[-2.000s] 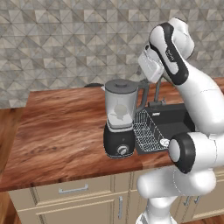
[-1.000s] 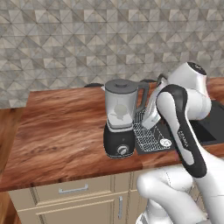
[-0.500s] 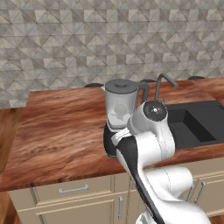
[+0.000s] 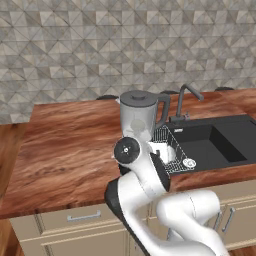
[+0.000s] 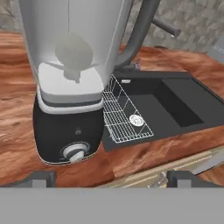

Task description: Open the blender lid, put the pear in the blender, close the lid, and start the blender.

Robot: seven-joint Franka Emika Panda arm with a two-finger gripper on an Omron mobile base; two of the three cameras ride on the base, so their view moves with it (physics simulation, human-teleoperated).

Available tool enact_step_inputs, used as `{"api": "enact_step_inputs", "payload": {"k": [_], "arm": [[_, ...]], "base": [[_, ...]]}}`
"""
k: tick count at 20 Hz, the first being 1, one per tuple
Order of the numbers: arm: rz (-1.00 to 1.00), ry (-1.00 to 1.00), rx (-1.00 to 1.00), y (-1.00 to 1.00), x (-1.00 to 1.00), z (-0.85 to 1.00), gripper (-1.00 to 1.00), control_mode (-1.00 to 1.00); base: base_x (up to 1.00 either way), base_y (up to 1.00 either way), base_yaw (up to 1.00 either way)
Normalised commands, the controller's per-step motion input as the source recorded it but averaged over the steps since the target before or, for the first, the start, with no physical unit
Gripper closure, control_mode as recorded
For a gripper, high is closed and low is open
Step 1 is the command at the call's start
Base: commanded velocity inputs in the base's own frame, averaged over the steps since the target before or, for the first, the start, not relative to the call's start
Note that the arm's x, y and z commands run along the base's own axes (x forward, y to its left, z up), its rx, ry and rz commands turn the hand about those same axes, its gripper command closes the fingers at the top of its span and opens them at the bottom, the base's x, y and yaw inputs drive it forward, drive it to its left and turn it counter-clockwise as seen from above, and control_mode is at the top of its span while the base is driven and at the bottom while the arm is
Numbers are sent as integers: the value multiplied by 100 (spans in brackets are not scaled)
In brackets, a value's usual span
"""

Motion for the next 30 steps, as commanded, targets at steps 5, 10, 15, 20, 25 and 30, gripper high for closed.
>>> {"api": "enact_step_inputs", "payload": {"k": [5,10,15,20,25,30], "arm": [[-29,-17,3,-32,-7,-44,-100,-100],[-26,-26,4,-32,-4,-34,-100,-100],[-30,-32,2,-9,-2,-16,-100,-100],[-20,-31,4,-11,-16,-20,-100,-100],[-7,-21,3,-15,0,-5,-100,-100],[-3,-16,3,-16,0,-3,-100,-100]], "base": [[0,0,0],[0,0,0],[0,0,0],[0,0,0],[0,0,0],[0,0,0]]}}
